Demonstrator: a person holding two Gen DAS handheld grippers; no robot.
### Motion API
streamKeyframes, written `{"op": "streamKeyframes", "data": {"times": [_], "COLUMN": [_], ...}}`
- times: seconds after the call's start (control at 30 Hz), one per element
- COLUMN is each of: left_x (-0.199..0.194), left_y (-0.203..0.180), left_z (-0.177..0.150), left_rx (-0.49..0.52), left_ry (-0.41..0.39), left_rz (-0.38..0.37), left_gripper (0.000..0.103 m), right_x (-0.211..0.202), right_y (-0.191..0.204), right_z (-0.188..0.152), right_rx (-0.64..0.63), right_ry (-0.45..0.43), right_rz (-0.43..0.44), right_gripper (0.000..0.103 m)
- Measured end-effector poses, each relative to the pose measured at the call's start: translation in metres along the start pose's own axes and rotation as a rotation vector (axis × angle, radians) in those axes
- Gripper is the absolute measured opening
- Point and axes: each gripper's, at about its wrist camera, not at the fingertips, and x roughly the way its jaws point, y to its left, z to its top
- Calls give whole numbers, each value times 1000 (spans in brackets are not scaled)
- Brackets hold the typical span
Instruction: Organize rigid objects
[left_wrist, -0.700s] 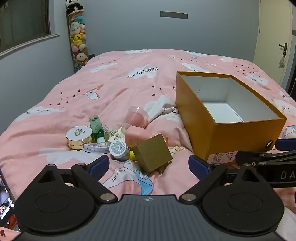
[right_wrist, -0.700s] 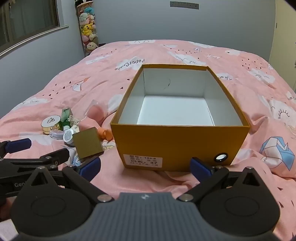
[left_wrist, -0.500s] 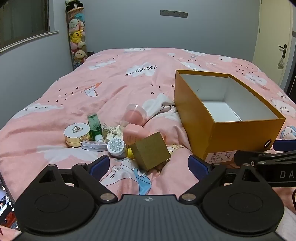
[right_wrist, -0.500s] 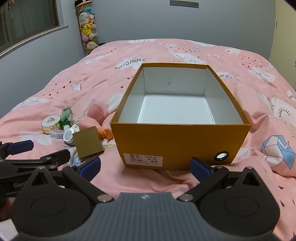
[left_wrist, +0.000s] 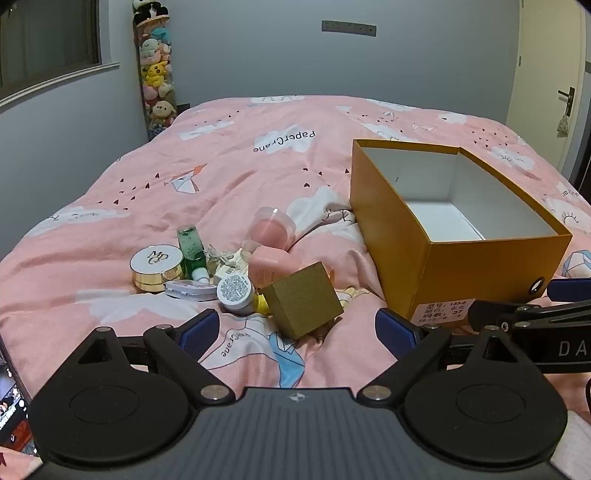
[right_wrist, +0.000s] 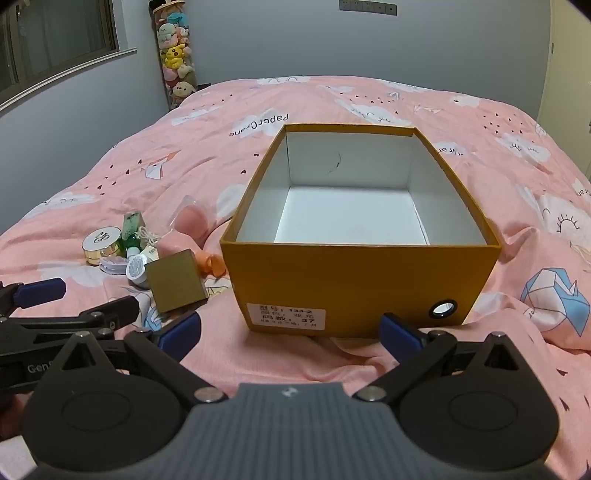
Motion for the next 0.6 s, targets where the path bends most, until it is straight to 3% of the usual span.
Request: {"op": "streamKeyframes", "data": {"times": [0.6], "left_x": [1], "left_y": [2], "left_z": [-4], "left_rx": [3], "left_ry": [3], "left_rz": [5], "left_gripper": [103], "right_x": [3], "right_y": [-1], "right_z": [-2], "right_rx": [12], "right_ry": [16], "right_rz": [4], "right_gripper": [100]}}
